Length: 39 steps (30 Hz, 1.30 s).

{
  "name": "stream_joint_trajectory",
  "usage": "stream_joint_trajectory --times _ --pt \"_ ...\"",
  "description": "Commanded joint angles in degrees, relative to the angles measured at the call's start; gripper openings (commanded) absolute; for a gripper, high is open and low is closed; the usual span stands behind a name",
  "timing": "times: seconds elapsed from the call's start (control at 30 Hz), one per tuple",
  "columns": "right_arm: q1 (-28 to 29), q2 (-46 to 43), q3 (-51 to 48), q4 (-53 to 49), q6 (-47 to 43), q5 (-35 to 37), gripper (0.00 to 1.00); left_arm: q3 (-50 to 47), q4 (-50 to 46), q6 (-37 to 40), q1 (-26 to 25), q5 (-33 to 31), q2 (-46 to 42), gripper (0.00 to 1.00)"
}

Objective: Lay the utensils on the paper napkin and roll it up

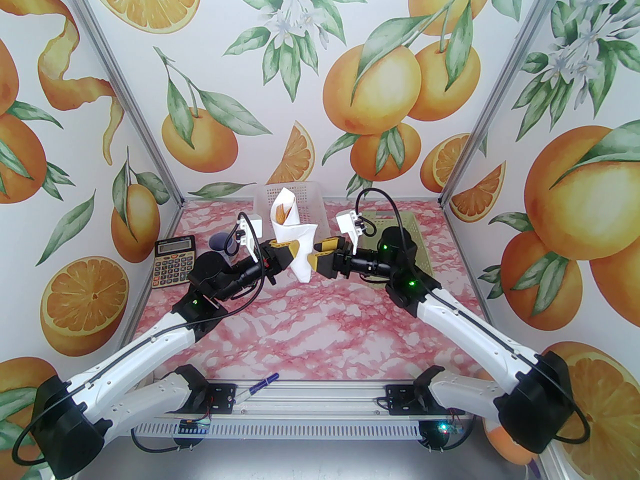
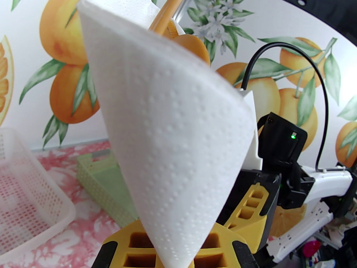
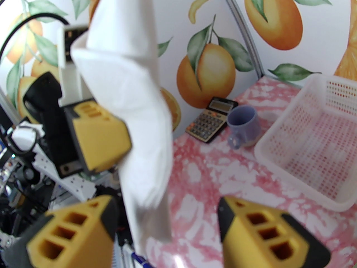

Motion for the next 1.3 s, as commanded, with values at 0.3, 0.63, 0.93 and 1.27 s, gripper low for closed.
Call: stream_joint_trajectory --times 0.3,0.63,0.93,1.27 --pt "2.7 2.9 1.4 3.3 -1.1 -3.1 0.46 -0.1 3.2 -1.9 -0.4 0.6 0.8 0.00" --pt "2.6 4.0 1.5 7.7 3.4 -6.1 0.02 0.4 1.2 -2.0 -0.4 0.9 1.4 0.00" --pt "-3.1 3.7 -2.1 20.4 13.5 -12.8 0.00 2.5 -5.3 -3.2 7.0 12.0 -2.4 0.55" --pt "-3.9 2.5 -2.9 26.9 18.7 -17.2 0.00 -1.8 11.2 -13.7 10.8 20.5 -1.2 0.55"
